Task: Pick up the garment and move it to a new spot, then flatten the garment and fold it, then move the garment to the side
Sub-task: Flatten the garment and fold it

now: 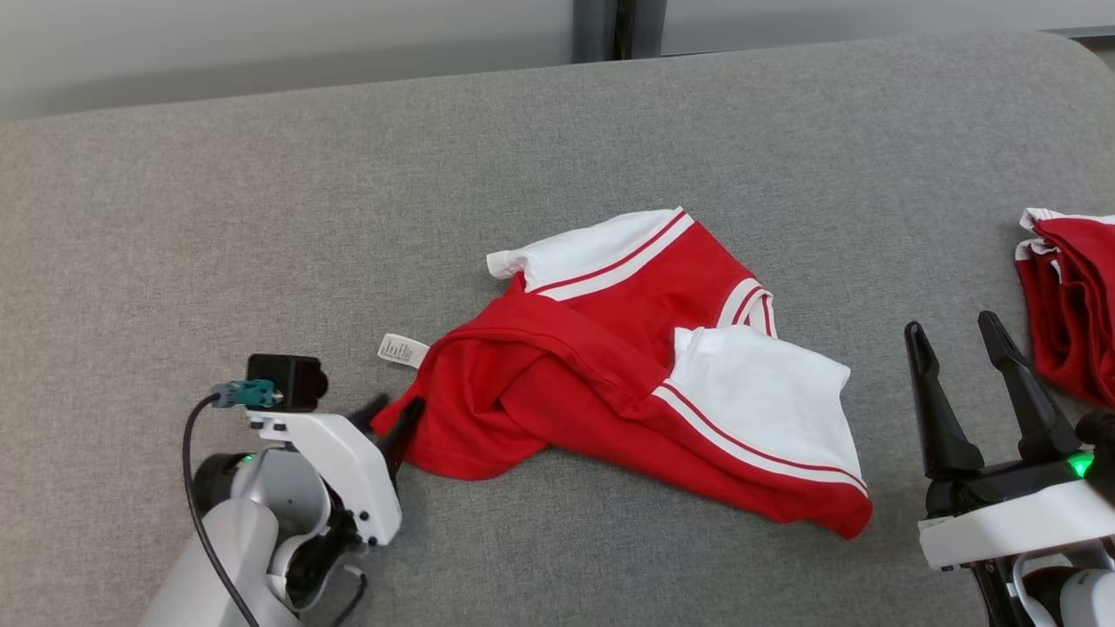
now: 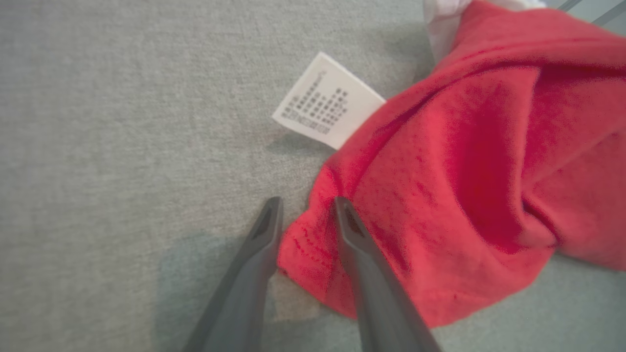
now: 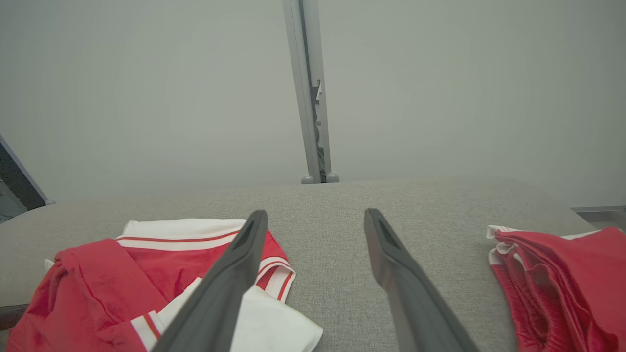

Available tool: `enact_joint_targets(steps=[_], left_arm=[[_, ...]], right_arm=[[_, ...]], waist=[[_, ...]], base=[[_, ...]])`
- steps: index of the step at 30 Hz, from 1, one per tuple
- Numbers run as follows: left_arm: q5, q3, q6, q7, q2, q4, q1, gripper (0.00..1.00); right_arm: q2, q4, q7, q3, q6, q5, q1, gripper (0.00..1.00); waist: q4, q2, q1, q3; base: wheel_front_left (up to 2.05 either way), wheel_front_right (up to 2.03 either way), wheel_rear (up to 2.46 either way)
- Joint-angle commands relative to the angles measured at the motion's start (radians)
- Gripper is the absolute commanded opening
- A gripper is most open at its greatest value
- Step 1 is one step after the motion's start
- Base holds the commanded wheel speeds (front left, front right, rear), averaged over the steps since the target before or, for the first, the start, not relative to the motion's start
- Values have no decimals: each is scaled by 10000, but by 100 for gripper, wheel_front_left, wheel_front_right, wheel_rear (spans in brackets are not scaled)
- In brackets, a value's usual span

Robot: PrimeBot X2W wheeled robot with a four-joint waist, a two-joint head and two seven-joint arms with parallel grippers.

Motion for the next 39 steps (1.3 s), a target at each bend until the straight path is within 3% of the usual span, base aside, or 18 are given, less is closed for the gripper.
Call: enact_joint_targets(steps=[1, 8, 13, 21, 25, 33, 39], left_arm=[[-304, -416, -151, 617, -248, 109, 586, 0], [-452, -514, -75, 838, 166, -842, 882, 0], [169, -241, 418, -239, 391, -1513, 578, 0], [2081, 201, 1472, -2474, 1321, -2378, -1103, 0], [2859, 56, 1686, -3234, 1641, -2629, -1538, 0], [2275, 369, 2369, -4113, 1220, -2172, 825, 0], [1607, 507, 2177, -4928, 630, -986, 1872, 0]], right_arm=[[-18, 64, -108, -48, 1, 54, -131, 100], [55, 174, -183, -71, 1, 100, -146, 100], [102, 252, -239, -70, 1, 83, -203, 100], [91, 349, -307, -46, 1, 56, -289, 100], [104, 325, -347, -104, 1, 48, -208, 100], [187, 293, -332, -250, 1, 28, 26, 100], [121, 205, -170, -354, 1, -5, 34, 100]], waist=[[18, 0, 0, -52], [96, 0, 0, -108], [153, 0, 0, -118], [113, 0, 0, -299], [127, 0, 0, -344], [170, 0, 0, -322], [442, 0, 0, -306]], base=[[0, 0, 0], [0, 0, 0], [0, 0, 0], [0, 0, 0], [0, 0, 0], [0, 0, 0], [0, 0, 0]])
